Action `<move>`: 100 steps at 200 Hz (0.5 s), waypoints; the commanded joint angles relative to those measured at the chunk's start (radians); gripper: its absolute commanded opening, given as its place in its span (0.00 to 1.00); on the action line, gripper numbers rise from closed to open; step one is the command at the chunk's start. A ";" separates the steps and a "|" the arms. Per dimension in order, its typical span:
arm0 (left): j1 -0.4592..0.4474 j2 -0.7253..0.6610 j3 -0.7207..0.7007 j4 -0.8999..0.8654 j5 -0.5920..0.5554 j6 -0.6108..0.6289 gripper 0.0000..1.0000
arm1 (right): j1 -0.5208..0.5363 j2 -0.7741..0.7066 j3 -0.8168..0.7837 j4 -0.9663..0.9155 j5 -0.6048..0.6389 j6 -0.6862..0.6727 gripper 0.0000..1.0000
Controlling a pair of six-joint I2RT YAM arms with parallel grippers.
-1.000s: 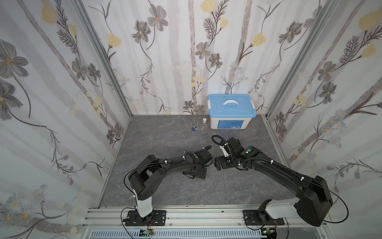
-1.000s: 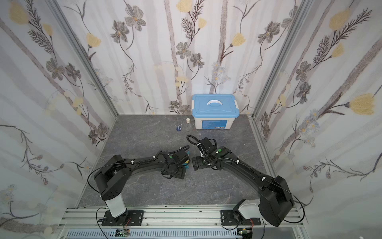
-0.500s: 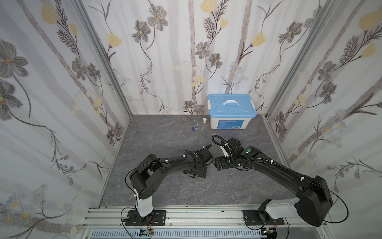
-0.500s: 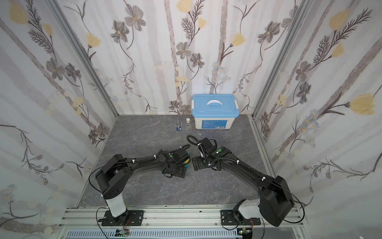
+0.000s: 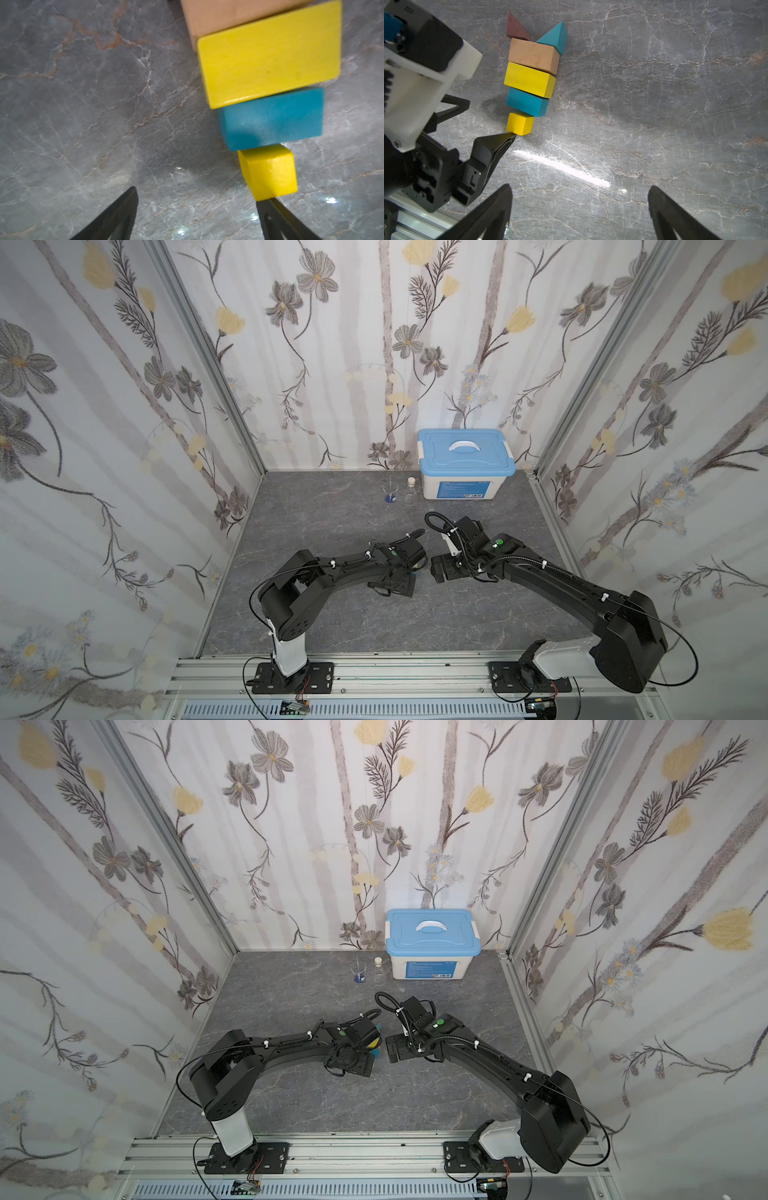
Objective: Assemble a carrot with building blocks
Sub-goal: Assemble the building block at the center of the board.
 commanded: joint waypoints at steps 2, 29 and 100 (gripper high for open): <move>0.001 -0.003 0.004 0.005 -0.003 0.010 0.92 | 0.001 -0.001 0.001 0.002 -0.001 0.016 1.00; 0.001 -0.001 0.006 0.009 0.002 0.013 0.92 | 0.000 0.001 0.004 0.002 -0.002 0.017 1.00; 0.002 0.003 0.007 0.008 -0.001 0.018 0.92 | 0.003 0.006 0.010 0.002 -0.003 0.017 1.00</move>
